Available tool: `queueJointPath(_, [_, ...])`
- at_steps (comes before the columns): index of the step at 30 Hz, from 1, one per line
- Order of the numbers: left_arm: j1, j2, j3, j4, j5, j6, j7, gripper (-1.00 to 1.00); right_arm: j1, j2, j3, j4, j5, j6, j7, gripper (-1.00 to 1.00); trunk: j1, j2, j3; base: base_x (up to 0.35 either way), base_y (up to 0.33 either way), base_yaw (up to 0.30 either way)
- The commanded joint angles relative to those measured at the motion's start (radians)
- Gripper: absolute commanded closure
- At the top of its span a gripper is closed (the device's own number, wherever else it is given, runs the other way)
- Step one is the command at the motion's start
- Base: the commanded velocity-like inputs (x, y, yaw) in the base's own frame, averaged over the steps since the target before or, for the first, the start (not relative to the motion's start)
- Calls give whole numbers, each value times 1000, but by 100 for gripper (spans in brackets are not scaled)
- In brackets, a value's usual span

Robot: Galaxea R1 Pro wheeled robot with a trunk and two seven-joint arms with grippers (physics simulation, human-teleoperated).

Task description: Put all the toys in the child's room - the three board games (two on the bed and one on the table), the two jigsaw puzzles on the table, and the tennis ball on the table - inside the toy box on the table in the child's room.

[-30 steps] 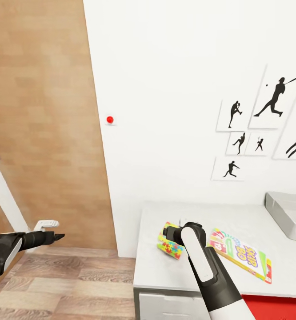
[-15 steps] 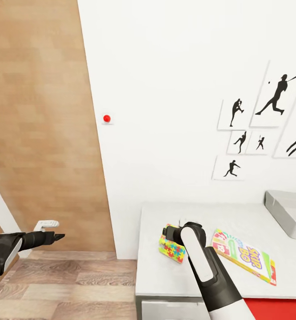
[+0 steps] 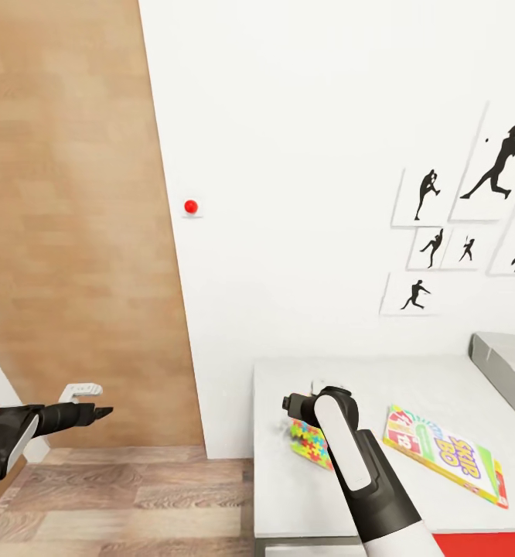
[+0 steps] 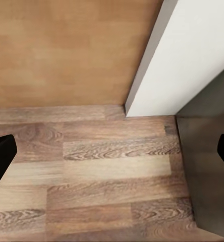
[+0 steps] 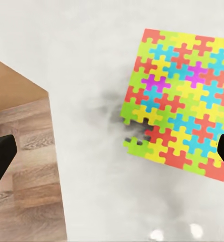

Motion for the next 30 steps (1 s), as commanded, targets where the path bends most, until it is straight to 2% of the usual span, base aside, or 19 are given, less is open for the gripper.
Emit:
queueJointPath(1, [-1, 0, 5, -1, -2, 8, -7, -100, -1, 0, 1, -1, -9, 3, -10, -100, 1, -2, -2, 92, 97, -44])
queueJointPath(12, [-1, 0, 5, -1, -2, 21, -6, -100, 12, -2, 6, -18, -4, 2, -9, -100, 1, -2, -3, 17, 18, -8])
queueJointPath(22, [-1, -1, 5, -1, -4, 23, -2, -100, 16, -3, 7, -22, 2, 0, -9, -100, -38, 68, 28, 0, 0, 0])
queueJointPath(30, [-1, -8, -40, -1, -6, 23, 47, -100, 16, -3, 7, -21, 2, 0, -9, -100, -68, 124, 53, 0, 0, 0])
